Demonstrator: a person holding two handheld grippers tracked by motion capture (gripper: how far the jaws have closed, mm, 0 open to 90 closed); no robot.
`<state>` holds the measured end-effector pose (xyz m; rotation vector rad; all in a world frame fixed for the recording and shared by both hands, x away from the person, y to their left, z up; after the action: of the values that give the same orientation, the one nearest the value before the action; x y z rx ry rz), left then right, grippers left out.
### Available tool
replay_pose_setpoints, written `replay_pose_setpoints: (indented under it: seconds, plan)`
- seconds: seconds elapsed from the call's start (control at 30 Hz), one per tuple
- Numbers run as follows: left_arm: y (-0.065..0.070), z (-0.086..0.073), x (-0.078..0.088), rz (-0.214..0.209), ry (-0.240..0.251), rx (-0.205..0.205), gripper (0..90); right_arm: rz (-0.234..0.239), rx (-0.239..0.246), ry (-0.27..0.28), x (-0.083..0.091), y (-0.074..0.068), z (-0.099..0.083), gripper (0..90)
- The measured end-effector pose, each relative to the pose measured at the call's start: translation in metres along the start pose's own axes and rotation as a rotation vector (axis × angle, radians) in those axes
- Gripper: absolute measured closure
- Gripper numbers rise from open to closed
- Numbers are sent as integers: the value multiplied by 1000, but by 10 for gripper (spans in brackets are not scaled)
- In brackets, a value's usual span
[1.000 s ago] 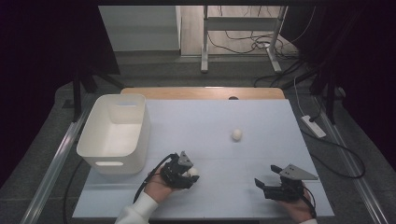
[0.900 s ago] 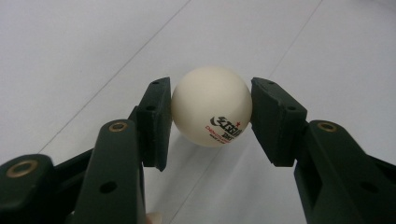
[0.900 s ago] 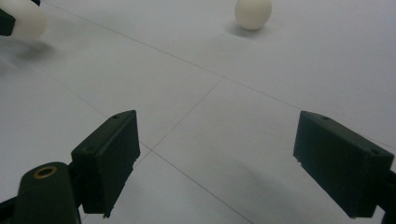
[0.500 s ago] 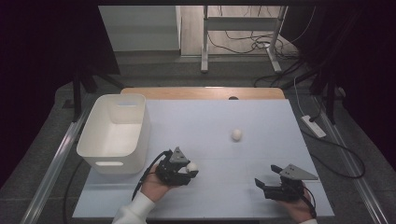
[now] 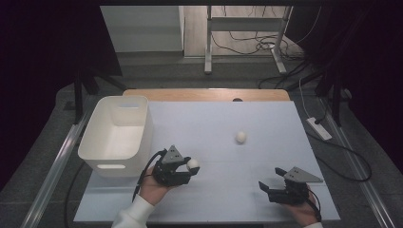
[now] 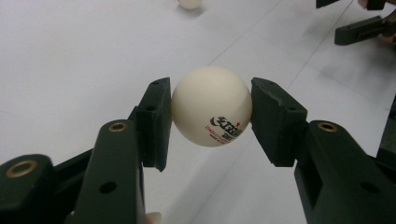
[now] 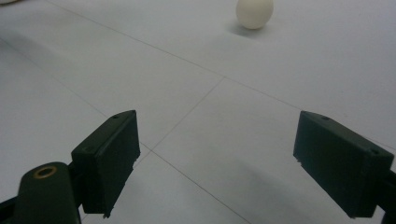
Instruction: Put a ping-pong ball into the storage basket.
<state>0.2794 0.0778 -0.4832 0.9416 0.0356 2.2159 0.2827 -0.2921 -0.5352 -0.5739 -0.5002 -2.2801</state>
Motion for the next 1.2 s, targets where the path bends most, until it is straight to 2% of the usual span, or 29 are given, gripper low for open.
replay_pose_setpoints:
  seconds: [0.17, 0.47, 0.67, 0.83, 1.2]
  plan:
    - [1, 8, 11, -8, 46, 1, 507, -1, -3, 0, 0, 0, 0, 146]
    - [4, 14, 18, -11, 78, -7, 507, -3, -7, 7, 0, 0, 0, 145]
    - [4, 20, 25, -8, 132, 5, 507, -3, -6, 8, 0, 0, 0, 145]
    - [3, 23, 29, -21, 152, 19, 507, -7, -8, 10, 1, 0, 0, 146]
    - [2, 27, 33, -18, 172, 22, 507, -9, -12, 14, 2, 0, 1, 147]
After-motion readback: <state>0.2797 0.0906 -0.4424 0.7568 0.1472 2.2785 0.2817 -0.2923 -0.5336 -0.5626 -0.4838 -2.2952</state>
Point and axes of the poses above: each handheld gripper's, and its own axes: x roughly backward along the jaws, z roughly out of its top, y roughly to its right, the point moved 3 cm from there along -x, roughly forward along the jaws, and after that the axes turned 13 degrees about x, right-handed, at the moved point
